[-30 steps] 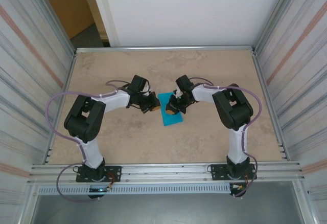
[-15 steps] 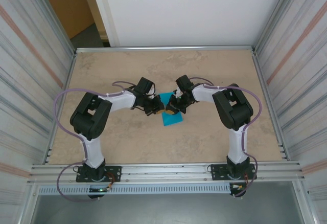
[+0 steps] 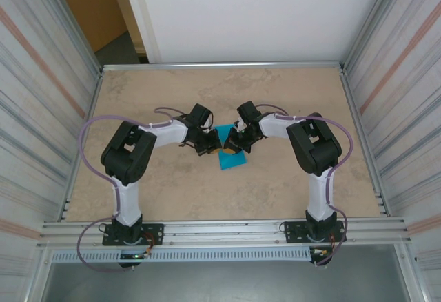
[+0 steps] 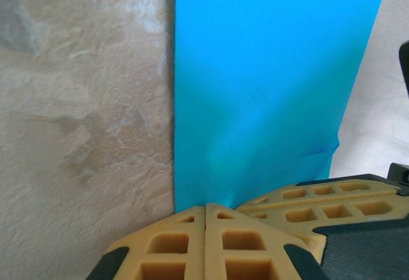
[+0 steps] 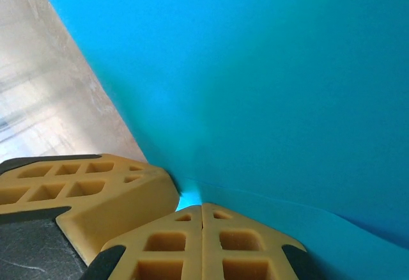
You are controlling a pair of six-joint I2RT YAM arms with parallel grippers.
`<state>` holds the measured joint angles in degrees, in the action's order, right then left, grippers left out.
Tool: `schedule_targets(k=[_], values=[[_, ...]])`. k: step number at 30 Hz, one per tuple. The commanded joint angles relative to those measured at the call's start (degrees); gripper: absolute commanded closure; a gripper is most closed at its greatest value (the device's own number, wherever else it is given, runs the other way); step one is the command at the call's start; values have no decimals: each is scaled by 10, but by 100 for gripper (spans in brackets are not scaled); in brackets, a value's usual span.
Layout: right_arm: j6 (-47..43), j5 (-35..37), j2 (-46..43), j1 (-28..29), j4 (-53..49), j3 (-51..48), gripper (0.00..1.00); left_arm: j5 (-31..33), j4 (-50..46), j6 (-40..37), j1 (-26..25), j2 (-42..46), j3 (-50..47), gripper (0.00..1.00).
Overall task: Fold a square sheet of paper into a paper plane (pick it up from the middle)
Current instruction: Fold the triangle a second time at the center of the table.
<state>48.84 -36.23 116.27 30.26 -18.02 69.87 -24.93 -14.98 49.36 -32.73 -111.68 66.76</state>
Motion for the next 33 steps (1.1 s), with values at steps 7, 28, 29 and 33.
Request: schedule_targets(k=[7, 28, 29, 33], values=[[-15, -15, -49, -20, -3, -6, 95, 30, -76, -31, -7, -30, 14, 100], [-77, 39, -6, -40, -23, -59, 96, 34, -107, -45, -7, -33, 38, 100], [-80, 41, -6, -40, -24, -61, 96, 36, -110, -48, -7, -33, 40, 100], [-86, 49, -4, -39, -25, -70, 96, 17, -105, -62, -7, -25, 54, 100]])
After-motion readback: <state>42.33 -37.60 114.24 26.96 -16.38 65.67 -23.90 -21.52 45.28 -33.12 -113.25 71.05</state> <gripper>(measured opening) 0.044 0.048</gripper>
